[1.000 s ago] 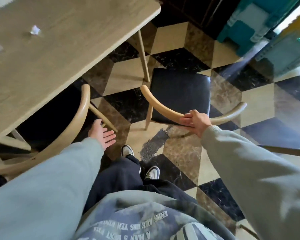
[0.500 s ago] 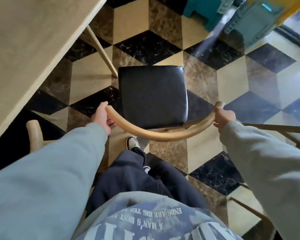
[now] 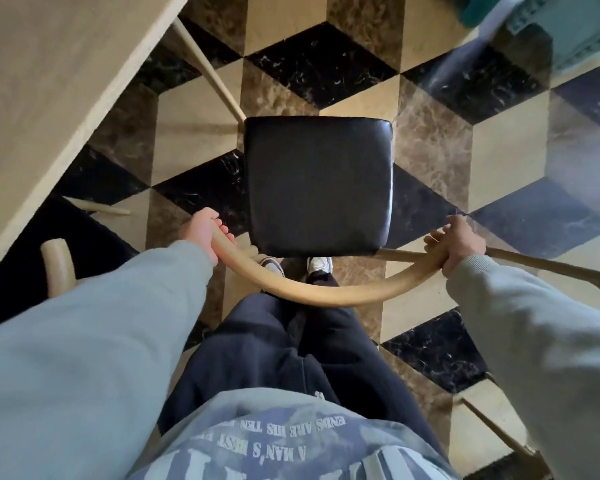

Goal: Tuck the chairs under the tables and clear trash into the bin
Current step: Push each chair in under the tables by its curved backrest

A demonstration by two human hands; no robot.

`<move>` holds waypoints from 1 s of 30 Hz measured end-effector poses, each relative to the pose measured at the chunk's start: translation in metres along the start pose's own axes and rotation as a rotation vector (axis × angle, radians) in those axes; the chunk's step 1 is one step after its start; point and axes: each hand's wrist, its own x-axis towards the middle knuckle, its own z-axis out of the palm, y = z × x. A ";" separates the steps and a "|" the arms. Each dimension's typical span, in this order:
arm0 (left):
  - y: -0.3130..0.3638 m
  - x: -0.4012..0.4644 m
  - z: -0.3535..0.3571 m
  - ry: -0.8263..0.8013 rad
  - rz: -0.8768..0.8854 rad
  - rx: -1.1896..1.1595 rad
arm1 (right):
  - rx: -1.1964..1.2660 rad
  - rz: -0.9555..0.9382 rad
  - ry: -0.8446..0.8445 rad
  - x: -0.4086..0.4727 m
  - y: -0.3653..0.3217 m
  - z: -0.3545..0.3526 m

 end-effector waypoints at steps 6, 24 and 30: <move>-0.003 0.000 0.002 0.066 0.013 -0.034 | 0.137 0.077 0.063 0.003 -0.005 0.011; -0.038 -0.001 -0.121 0.227 -0.152 -0.457 | -0.180 -0.268 -0.073 -0.094 -0.034 0.149; -0.041 0.005 -0.172 0.307 -0.154 -0.603 | -0.212 -0.347 -0.201 -0.112 -0.032 0.235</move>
